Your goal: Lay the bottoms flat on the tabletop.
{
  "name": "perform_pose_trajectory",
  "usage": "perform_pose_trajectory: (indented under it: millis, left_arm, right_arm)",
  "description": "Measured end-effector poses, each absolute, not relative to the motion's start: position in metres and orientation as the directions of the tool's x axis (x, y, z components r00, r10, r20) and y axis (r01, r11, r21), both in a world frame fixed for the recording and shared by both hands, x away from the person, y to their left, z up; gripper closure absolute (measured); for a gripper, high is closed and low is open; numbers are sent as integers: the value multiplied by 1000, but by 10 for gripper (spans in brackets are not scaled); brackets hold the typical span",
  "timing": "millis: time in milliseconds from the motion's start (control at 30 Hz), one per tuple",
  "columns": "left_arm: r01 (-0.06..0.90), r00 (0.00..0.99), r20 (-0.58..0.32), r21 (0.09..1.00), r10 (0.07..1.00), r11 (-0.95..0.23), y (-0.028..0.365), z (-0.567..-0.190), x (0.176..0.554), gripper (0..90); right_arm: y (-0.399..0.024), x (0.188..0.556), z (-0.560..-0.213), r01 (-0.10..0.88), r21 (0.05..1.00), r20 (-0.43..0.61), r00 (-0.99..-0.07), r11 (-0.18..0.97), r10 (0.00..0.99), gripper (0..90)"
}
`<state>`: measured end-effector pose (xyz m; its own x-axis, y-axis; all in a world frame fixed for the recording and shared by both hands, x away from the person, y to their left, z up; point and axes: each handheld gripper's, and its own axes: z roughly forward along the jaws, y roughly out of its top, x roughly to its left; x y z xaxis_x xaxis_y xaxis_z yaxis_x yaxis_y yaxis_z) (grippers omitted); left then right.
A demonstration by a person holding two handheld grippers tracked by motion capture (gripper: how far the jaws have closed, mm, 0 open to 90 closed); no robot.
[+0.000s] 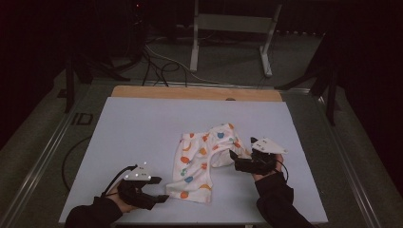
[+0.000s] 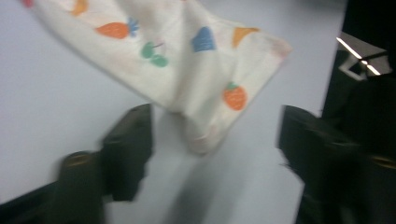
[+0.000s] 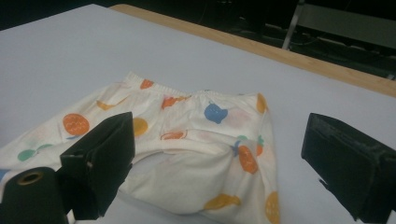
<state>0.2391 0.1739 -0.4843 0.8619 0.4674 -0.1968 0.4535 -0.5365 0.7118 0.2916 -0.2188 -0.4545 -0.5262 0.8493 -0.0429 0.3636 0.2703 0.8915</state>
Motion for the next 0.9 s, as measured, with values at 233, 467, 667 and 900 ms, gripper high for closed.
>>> perform_pose_trajectory:
  millis: [233, 467, 667, 900]
  left_arm:
    - [448, 850, -167, 727, 500, -521, 182, -498, 240, 34]
    - [409, 857, -124, 753, 500, -515, 182, -495, 236, 32]
    - [432, 859, -156, 732, 489, -526, 180, -501, 229, 180]
    - [440, 867, -169, 700, 468, -563, 174, -511, 231, 423]
  right_arm:
    - [-228, 279, -453, 359, 896, -25, -547, 261, 837, 109]
    - [-223, 267, -458, 398, 882, 23, -571, 253, 820, 132]
    - [-185, 230, -475, 441, 835, 107, -719, 331, 687, 232]
    - [-144, 205, -502, 487, 730, 63, -747, 480, 661, 445]
